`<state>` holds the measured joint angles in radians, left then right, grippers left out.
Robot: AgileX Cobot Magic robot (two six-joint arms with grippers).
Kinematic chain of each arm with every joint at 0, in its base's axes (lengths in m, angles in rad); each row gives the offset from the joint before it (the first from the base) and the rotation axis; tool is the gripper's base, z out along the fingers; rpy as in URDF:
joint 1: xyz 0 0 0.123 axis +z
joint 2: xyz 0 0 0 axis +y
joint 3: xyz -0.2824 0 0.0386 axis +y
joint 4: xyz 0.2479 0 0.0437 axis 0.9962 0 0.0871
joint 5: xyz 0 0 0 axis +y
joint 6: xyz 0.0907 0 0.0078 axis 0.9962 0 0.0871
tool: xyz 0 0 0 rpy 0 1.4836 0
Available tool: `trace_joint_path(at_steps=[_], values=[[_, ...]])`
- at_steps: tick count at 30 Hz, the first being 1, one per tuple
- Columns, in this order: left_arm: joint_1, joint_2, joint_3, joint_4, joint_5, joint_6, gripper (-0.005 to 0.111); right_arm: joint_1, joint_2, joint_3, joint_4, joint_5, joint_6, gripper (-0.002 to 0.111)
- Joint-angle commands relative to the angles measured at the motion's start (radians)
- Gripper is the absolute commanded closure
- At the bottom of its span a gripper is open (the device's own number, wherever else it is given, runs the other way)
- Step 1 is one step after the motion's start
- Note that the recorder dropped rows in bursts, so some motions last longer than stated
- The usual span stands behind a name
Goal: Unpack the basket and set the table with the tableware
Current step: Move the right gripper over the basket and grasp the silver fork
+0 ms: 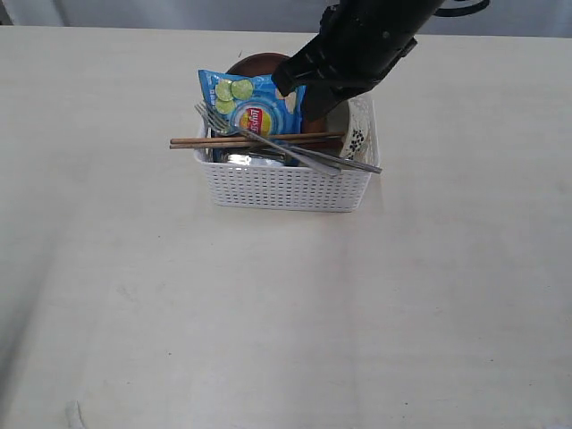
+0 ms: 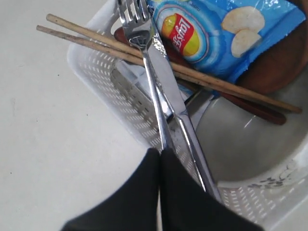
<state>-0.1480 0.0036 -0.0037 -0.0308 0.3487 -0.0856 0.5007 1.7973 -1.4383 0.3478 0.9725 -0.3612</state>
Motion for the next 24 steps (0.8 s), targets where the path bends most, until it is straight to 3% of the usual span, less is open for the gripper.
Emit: trace_joint_path(at_steps=[1, 6, 13, 24], values=[[-0.005, -0.004, 0.004, 0.001, -0.002, 0.003, 0.107, 0.002, 0.03, -0.005, 0.012, -0.043, -0.031, 0.107], [-0.005, -0.004, 0.004, 0.001, -0.002, 0.003, 0.107, 0.002, 0.069, -0.005, 0.137, -0.058, -0.114, 0.104], [-0.005, -0.004, 0.004, 0.001, -0.002, 0.003, 0.107, 0.039, 0.099, -0.08, 0.189, -0.054, -0.159, 0.072], [-0.005, -0.004, 0.004, 0.001, -0.002, 0.003, 0.107, 0.095, 0.192, -0.236, -0.008, 0.04, -0.083, 0.073]])
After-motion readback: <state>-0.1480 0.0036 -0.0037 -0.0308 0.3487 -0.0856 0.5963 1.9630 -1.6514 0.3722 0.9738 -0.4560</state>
